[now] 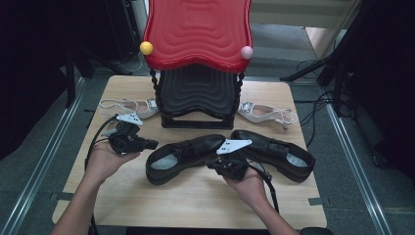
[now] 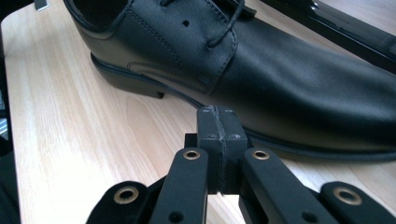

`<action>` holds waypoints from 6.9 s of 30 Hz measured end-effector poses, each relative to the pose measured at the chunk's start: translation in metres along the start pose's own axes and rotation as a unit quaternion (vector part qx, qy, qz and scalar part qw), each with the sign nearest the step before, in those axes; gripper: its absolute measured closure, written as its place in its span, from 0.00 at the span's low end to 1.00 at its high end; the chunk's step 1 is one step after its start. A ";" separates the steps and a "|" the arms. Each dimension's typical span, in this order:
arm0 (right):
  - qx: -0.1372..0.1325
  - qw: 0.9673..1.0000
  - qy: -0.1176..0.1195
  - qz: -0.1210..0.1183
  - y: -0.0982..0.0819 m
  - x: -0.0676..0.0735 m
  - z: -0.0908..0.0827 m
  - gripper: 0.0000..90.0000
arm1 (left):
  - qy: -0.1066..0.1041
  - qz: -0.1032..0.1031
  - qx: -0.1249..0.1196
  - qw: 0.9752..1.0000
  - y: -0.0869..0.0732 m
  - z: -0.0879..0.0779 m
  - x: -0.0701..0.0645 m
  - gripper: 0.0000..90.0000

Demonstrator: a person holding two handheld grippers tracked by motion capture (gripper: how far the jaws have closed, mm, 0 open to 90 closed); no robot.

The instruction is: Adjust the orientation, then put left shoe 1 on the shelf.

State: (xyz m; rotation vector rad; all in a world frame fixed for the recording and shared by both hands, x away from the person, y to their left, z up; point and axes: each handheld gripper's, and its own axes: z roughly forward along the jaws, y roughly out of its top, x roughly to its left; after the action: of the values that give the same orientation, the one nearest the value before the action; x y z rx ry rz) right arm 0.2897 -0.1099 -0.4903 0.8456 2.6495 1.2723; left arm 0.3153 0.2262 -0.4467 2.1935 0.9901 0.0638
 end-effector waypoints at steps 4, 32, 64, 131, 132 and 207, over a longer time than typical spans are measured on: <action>-0.004 1.000 -0.007 -0.004 0.000 0.004 0.007 1.00 | 0.001 -0.001 0.009 1.000 -0.006 0.014 0.010 1.00; 0.020 0.999 -0.005 0.025 0.006 0.007 0.022 1.00 | -0.027 -0.008 0.039 0.999 -0.015 0.050 -0.003 1.00; 0.039 0.996 -0.024 0.073 0.000 -0.014 0.002 1.00 | -0.085 -0.040 0.048 0.994 -0.010 0.084 -0.032 1.00; -0.013 0.995 0.000 0.103 0.006 0.001 -0.064 0.77 | -0.091 -0.012 -0.038 0.995 0.014 0.039 -0.050 0.97; -0.010 0.995 0.003 0.103 0.006 0.003 -0.064 0.77 | -0.090 -0.012 -0.041 0.995 0.014 0.038 -0.049 0.97; 0.129 0.979 0.027 0.157 0.028 -0.009 -0.024 0.97 | 0.033 0.040 -0.123 0.991 0.244 -0.076 -0.004 1.00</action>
State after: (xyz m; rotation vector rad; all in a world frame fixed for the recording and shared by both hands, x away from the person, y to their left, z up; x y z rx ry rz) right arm 0.3021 -0.1174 -0.4552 1.3281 2.8512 1.0262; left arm 0.4432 0.1592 -0.2364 2.0135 0.8797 0.2826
